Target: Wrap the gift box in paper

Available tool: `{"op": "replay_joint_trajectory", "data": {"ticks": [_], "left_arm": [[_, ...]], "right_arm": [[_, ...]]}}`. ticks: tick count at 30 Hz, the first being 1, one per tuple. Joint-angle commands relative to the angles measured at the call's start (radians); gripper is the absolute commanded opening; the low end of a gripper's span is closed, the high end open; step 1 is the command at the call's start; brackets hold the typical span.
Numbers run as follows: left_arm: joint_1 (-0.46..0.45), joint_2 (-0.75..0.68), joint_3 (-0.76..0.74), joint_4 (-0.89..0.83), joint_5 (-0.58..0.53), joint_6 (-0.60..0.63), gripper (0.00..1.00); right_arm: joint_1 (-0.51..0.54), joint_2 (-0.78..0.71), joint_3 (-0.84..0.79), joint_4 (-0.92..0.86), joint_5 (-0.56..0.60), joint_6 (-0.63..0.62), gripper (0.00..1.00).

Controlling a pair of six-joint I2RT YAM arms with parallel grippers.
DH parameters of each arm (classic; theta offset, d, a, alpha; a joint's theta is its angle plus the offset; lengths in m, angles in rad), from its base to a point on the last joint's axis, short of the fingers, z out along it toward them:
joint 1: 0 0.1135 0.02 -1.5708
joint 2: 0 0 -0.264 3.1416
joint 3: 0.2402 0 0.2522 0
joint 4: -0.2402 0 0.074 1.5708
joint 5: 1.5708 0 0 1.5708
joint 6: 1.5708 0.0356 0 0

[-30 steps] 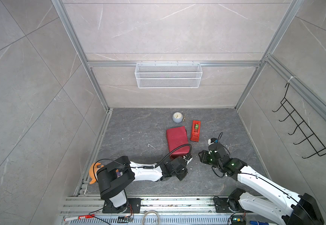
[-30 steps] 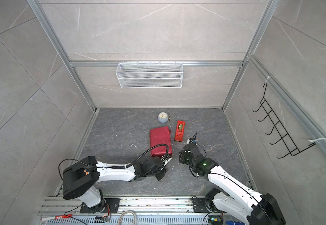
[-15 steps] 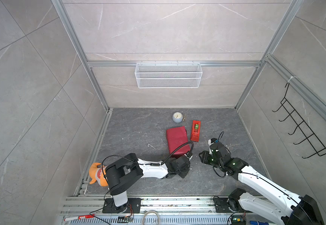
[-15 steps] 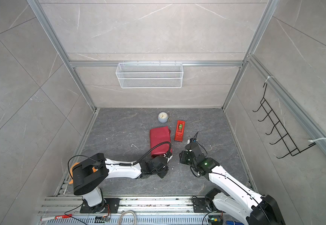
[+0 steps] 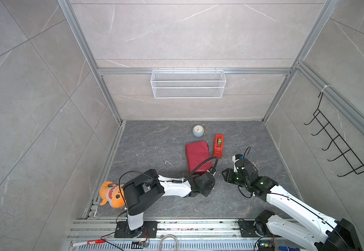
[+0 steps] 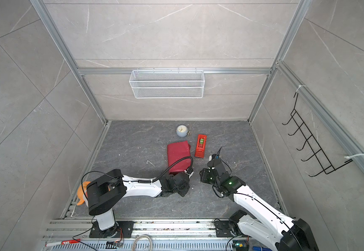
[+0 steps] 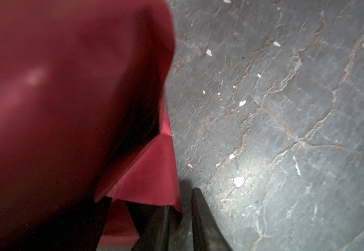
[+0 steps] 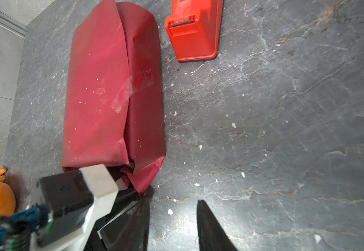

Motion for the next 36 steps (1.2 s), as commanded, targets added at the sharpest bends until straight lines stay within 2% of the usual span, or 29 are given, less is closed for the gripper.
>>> {"op": "replay_joint_trajectory", "data": {"ticks": [1,8,16,23,36], "left_arm": [[0.005,0.003,0.032,-0.018,-0.037,-0.018,0.19],[0.006,-0.003,0.026,-0.011,-0.054,-0.025,0.12],[0.02,-0.05,-0.026,0.05,-0.009,-0.021,0.0],[0.056,-0.096,-0.087,0.132,0.119,-0.012,0.0],[0.116,-0.163,-0.109,0.141,0.269,-0.047,0.0]], "right_arm": [[-0.004,-0.016,0.002,-0.007,-0.009,-0.006,0.39],[-0.004,0.007,-0.009,0.009,-0.029,-0.008,0.38],[0.0,0.012,-0.054,0.022,-0.075,0.003,0.4],[0.035,0.051,-0.13,0.13,-0.128,0.057,0.38],[0.214,0.286,-0.195,0.459,-0.046,0.162,0.31]]}}
